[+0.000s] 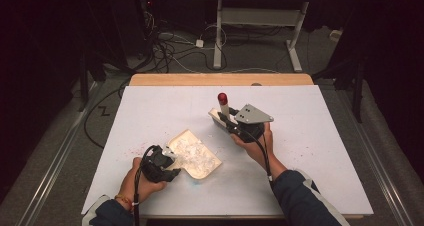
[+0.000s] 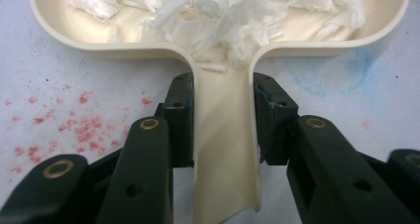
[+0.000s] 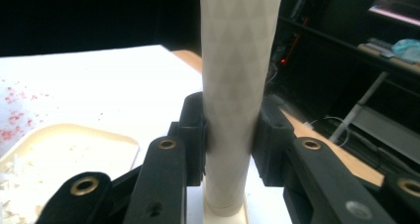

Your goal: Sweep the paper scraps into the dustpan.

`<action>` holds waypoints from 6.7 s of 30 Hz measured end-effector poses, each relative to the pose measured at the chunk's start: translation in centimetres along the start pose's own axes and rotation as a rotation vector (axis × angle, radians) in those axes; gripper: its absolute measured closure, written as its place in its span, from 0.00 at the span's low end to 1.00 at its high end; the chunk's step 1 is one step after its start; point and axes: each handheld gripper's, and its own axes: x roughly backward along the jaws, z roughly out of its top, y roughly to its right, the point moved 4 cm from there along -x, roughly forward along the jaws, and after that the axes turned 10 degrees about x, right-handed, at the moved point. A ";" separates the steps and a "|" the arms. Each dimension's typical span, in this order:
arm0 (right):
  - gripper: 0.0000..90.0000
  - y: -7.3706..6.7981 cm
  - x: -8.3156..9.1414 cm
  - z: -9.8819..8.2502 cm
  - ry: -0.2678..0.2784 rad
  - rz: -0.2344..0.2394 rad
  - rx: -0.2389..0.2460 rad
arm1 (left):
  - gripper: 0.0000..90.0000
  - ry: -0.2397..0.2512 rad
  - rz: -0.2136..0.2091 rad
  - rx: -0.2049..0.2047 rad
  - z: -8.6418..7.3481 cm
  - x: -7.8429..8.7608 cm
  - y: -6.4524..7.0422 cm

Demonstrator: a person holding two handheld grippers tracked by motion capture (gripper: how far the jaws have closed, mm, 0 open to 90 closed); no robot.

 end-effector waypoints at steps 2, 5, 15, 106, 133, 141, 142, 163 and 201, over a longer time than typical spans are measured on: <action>0.78 -0.6 -0.3 0.1 0.012 0.033 -0.019 | 0.70 0.002 -0.002 0.004 0.0 0.0 0.0; 0.78 -2.5 -0.3 0.7 0.020 0.083 0.000 | 0.70 0.004 0.002 0.002 0.0 0.0 0.1; 0.78 -7.6 1.1 4.2 0.114 0.231 0.023 | 0.70 0.005 0.006 -0.001 0.0 0.0 0.1; 0.78 2.0 -0.2 3.2 0.047 0.008 -0.010 | 0.70 -0.015 0.017 0.026 -0.8 0.6 -1.0; 0.78 -0.1 -4.5 1.9 0.004 0.217 0.014 | 0.70 -0.032 0.017 0.041 0.2 0.3 -2.1; 0.78 -2.8 -1.9 2.7 0.046 0.336 -0.001 | 0.70 -0.038 0.027 0.046 0.6 0.2 -1.9; 0.78 -3.1 -1.4 2.9 0.062 0.351 -0.007 | 0.70 -0.038 0.028 0.045 0.6 0.2 -1.9; 0.78 -0.1 3.3 3.3 0.062 0.237 -0.037 | 0.70 0.006 0.037 0.108 0.4 0.3 -2.3; 0.78 3.3 18.1 -1.7 -0.083 0.219 -0.123 | 0.70 0.060 0.128 0.275 -0.5 0.7 -4.7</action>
